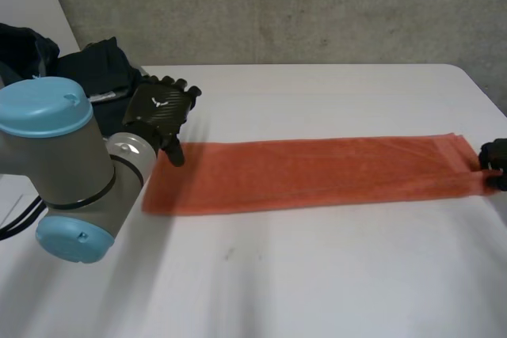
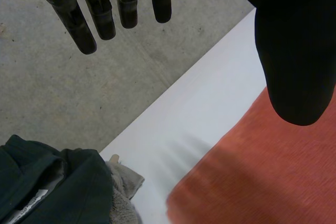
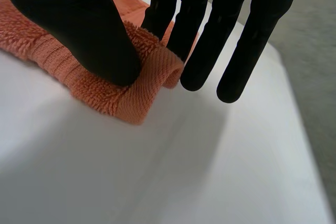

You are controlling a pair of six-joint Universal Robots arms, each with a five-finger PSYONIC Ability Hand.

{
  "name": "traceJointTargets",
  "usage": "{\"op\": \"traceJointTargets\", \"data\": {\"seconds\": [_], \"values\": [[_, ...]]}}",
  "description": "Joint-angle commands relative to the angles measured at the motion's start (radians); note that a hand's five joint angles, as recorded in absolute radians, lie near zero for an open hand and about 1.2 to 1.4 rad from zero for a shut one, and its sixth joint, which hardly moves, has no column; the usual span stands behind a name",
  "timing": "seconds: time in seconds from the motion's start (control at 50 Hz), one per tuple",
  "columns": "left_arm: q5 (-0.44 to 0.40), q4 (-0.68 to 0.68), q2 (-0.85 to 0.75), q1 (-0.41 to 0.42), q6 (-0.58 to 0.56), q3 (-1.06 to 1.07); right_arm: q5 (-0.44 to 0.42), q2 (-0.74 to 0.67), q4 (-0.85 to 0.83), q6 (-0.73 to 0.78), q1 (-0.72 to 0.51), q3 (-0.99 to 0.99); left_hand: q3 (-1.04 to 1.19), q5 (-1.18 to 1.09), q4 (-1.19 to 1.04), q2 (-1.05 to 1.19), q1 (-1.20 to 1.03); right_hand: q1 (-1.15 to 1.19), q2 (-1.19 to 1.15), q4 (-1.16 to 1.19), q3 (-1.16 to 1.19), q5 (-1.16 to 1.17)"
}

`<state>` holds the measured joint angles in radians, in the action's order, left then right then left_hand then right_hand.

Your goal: Fold the laundry.

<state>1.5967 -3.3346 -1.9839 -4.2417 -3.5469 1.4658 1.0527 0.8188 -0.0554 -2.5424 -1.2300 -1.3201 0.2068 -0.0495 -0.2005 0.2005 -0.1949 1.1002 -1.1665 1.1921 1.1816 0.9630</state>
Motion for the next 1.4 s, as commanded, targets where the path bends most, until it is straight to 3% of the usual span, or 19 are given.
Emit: {"op": "traceJointTargets", "data": {"seconds": [0.02, 0.16, 0.24, 0.5, 0.62, 0.76, 0.82, 0.84, 0.88, 0.9, 0.98, 1.12, 1.22, 1.3, 1.34, 1.4], "values": [[-0.001, 0.000, 0.019, -0.003, 0.000, 0.008, 0.131, 0.109, -0.110, 0.039, 0.027, -0.025, -0.031, 0.049, 0.025, -0.025, 0.020, 0.296, -0.230, 0.204, 0.215, 0.259], [-0.001, 0.000, 0.048, -0.009, 0.000, 0.028, 0.148, 0.148, -0.110, 0.186, 0.067, -0.016, -0.032, 0.049, 0.026, -0.026, 0.020, 0.296, -0.230, 0.204, 0.215, 0.259], [-0.001, 0.000, 0.069, -0.017, 0.000, 0.048, 0.139, 0.160, -0.112, 0.223, 0.008, -0.018, -0.032, 0.049, 0.026, -0.026, 0.020, 0.296, -0.230, 0.204, 0.215, 0.259], [-0.001, -0.023, 0.178, -0.024, 0.060, 0.070, 0.081, 0.227, -0.227, 0.222, -0.639, -0.013, -0.032, 0.049, 0.026, -0.026, 0.020, 0.296, -0.230, 0.204, 0.215, 0.259], [0.000, -0.055, 0.206, -0.026, 0.109, 0.071, 0.007, 0.102, -0.308, 0.231, -0.897, -0.001, -0.032, 0.049, 0.026, -0.026, 0.020, 0.296, -0.230, 0.204, 0.215, 0.259], [0.000, -0.057, 0.203, -0.026, 0.112, 0.076, 0.000, -0.052, -0.330, 0.238, -1.045, 0.018, -0.032, 0.049, 0.026, -0.026, 0.020, 0.296, -0.230, 0.204, 0.215, 0.259], [-0.001, -0.057, 0.203, -0.026, 0.112, 0.082, 0.013, -0.058, -0.328, 0.254, -1.049, 0.018, -0.032, 0.049, 0.026, -0.026, 0.020, 0.254, -0.187, 0.162, 0.172, 0.216], [-0.001, -0.057, 0.203, -0.026, 0.112, 0.085, 0.027, -0.047, -0.324, 0.257, -1.046, 0.016, -0.032, 0.049, 0.026, -0.026, 0.020, -0.264, 0.331, -0.356, -0.346, -0.302], [-0.001, -0.059, 0.203, -0.026, 0.112, 0.087, 0.041, -0.030, -0.322, 0.251, -1.045, 0.009, -0.032, 0.049, 0.026, -0.026, 0.020, -0.781, 0.847, -0.873, -0.862, -0.818], [-0.001, -0.059, 0.203, -0.024, 0.112, 0.087, 0.053, -0.017, -0.319, 0.245, -1.045, 0.006, -0.032, 0.049, 0.026, -0.026, 0.020, -0.926, 0.992, -1.018, -1.007, -0.963], [-0.003, -0.062, 0.189, -0.018, 0.112, 0.074, 0.144, 0.106, -0.301, 0.121, -0.981, -0.040, -0.032, 0.049, 0.026, -0.026, 0.020, -0.926, 0.992, -1.018, -1.007, -0.963], [-0.001, -0.092, 0.125, 0.034, 0.109, 0.044, 0.185, 0.232, -0.107, -0.215, -0.789, -0.108, -0.032, 0.049, 0.026, -0.026, 0.020, -0.926, 0.992, -1.018, -1.007, -0.963], [-0.001, -0.101, 0.093, 0.068, 0.109, 0.034, 0.211, 0.223, -0.011, -0.190, -0.678, -0.183, -0.032, 0.049, 0.026, -0.026, 0.020, -0.926, 0.992, -1.018, -1.007, -0.963], [-0.001, -0.101, 0.071, 0.074, 0.108, 0.036, 0.291, 0.214, -0.063, -0.017, -0.554, -0.272, -0.032, 0.049, 0.026, -0.026, 0.020, -0.910, 0.977, -1.002, -0.992, -0.948], [-0.001, -0.101, 0.066, 0.074, 0.108, 0.037, 0.309, 0.214, -0.093, 0.031, -0.528, -0.292, -0.032, 0.049, 0.026, -0.026, 0.020, -0.726, 0.792, -0.818, -0.807, -0.763], [-0.001, -0.101, 0.065, 0.074, 0.108, 0.039, 0.325, 0.206, -0.133, 0.094, -0.503, -0.301, -0.032, 0.049, 0.026, -0.026, 0.020, -0.043, 0.109, -0.135, -0.124, -0.080]]}}
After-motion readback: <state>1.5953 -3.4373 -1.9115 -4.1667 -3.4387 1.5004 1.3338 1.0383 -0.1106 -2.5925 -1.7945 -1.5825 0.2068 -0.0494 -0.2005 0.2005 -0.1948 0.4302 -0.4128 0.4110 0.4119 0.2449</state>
